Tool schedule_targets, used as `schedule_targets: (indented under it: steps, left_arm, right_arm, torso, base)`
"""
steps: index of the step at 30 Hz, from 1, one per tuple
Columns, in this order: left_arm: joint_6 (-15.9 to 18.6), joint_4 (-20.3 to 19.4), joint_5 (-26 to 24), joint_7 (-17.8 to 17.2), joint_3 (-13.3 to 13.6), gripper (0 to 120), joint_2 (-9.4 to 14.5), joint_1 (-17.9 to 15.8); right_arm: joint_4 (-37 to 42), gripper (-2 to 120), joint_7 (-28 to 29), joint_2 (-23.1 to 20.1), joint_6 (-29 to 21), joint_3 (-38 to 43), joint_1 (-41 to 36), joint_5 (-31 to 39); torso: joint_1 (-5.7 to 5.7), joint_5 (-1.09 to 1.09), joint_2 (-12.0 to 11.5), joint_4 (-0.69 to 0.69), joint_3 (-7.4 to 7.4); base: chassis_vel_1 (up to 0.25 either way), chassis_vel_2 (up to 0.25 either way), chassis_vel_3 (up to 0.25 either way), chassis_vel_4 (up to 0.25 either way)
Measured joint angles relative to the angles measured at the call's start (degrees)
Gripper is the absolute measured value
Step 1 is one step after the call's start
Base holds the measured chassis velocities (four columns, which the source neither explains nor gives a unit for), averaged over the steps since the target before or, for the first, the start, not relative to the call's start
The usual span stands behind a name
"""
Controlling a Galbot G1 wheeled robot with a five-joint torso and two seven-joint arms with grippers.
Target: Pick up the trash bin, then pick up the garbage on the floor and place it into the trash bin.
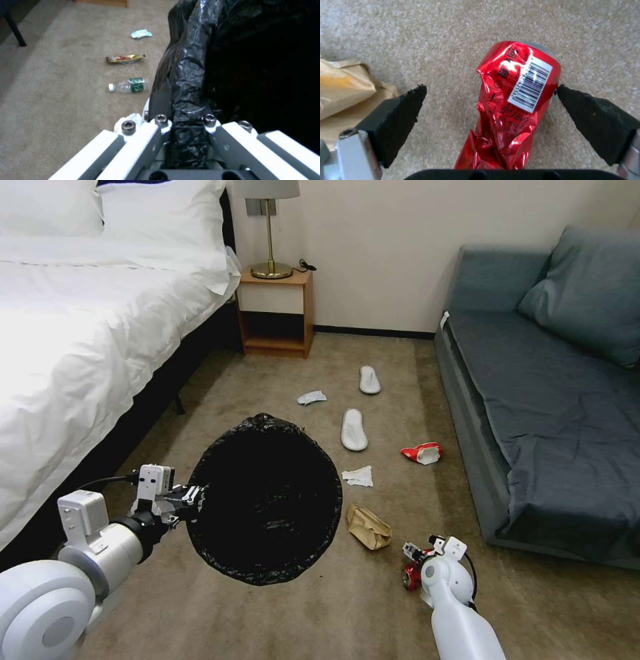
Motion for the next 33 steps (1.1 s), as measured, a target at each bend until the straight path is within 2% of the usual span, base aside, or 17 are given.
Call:
schedule_targets:
  steps: [14, 24, 32, 33]
  left_arm:
    - [0.00, 0.09, 0.01, 0.00, 0.13, 2, -0.01, -0.13]
    - [0.00, 0.00, 0.43, 0.01, 0.33, 2, -0.01, -0.40]
    - [0.00, 0.00, 0.43, -0.01, 0.55, 2, 0.04, -0.45]
    - [0.00, -0.02, 0.44, -0.02, 0.56, 2, 0.15, -0.45]
  right_arm:
    - [-3.53, 100, 0.17, 1.19, 1.02, 2.10, 0.97, -0.47]
    - [-4.95, 99, -1.94, 1.40, 2.01, 3.20, 0.66, -4.23]
    - [-4.19, 86, -2.83, 1.23, 2.72, 3.19, -0.14, -4.48]
    - [-3.56, 81, -2.85, 1.14, 2.73, 3.01, -0.40, -4.14]
  torso:
    - [0.00, 0.00, 0.00, 0.00, 0.00]
    - [0.00, 0.00, 0.01, 0.00, 0.00]
    - [0.00, 0.00, 0.01, 0.00, 0.00]
    - [0.00, 0.00, 0.01, 0.00, 0.00]
  base:
    - [0.000, 0.000, 0.000, 0.000]
    - [0.000, 0.000, 0.000, 0.000]
    - [0.000, 0.000, 0.000, 0.000]
    - [0.000, 0.000, 0.000, 0.000]
